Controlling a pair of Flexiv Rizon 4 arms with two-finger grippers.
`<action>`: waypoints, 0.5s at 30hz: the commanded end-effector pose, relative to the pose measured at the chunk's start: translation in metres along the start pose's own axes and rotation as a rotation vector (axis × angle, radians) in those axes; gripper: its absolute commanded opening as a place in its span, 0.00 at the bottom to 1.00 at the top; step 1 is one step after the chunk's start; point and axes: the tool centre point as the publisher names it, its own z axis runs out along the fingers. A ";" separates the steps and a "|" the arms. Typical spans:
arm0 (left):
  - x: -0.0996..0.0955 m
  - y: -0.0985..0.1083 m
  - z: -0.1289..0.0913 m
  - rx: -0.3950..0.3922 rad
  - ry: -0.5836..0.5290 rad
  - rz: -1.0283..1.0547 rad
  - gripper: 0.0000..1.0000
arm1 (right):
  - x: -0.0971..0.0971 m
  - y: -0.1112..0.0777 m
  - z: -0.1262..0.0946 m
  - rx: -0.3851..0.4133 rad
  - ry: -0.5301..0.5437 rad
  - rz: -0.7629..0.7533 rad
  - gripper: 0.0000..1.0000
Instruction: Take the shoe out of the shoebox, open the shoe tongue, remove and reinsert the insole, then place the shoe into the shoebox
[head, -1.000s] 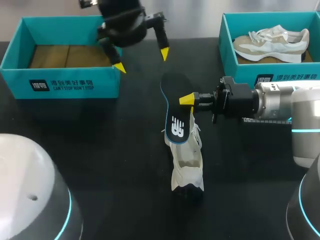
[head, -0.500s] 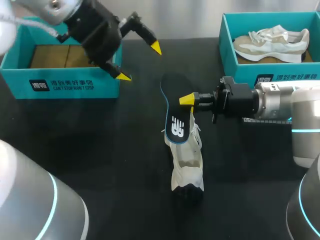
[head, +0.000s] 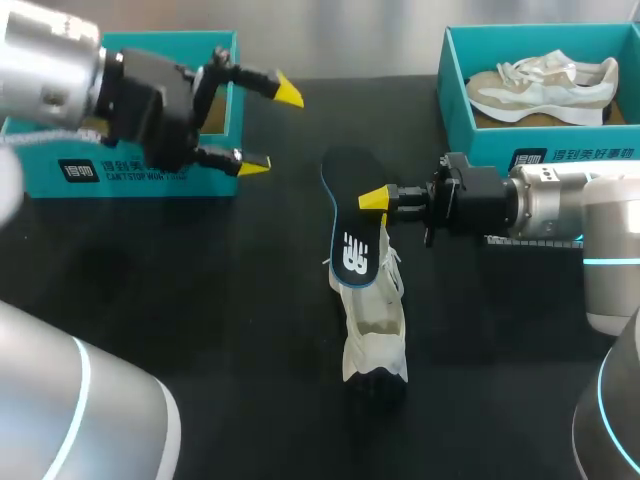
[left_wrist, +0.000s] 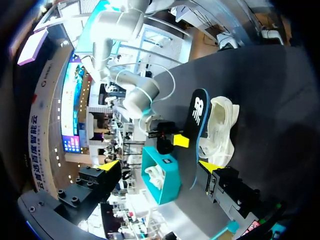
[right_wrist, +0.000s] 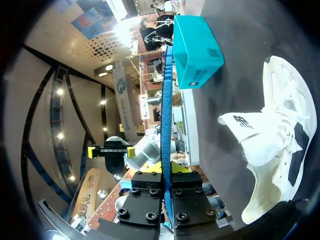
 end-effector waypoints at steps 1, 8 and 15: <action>0.022 0.008 -0.004 0.030 -0.889 0.001 1.00 | 0.000 0.000 0.001 0.000 -0.003 0.001 0.00; 0.035 0.016 0.008 0.041 -0.867 -0.013 1.00 | 0.000 0.000 0.001 0.000 -0.003 0.001 0.00; 0.047 0.020 0.021 0.087 -0.777 0.009 1.00 | 0.000 0.000 0.001 0.000 -0.003 0.001 0.00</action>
